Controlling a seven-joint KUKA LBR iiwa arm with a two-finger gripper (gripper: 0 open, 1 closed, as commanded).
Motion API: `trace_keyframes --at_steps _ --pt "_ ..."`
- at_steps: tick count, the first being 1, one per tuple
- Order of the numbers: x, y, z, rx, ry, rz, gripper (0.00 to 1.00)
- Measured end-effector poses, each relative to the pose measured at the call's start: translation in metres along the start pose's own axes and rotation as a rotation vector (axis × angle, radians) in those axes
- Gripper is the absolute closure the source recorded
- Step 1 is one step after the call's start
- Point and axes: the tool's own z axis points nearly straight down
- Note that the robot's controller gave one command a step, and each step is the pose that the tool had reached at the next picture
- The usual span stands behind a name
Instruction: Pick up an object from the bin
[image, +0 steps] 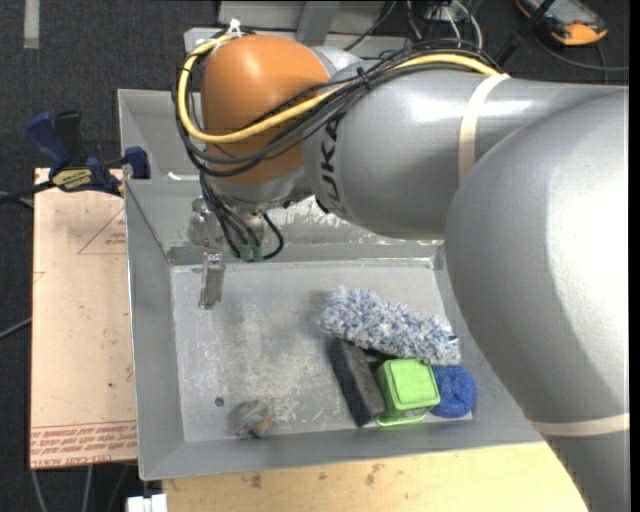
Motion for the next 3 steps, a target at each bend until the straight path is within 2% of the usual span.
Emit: trace_keyframes --at_steps 1,2,3 --pt "-0.002 -0.001 -0.006 -0.002 -0.008 0.004 0.00" --pt "0.001 -0.053 0.043 -0.004 -0.011 0.016 0.00" --pt "0.005 -0.085 0.071 0.004 -0.002 -0.018 0.00"
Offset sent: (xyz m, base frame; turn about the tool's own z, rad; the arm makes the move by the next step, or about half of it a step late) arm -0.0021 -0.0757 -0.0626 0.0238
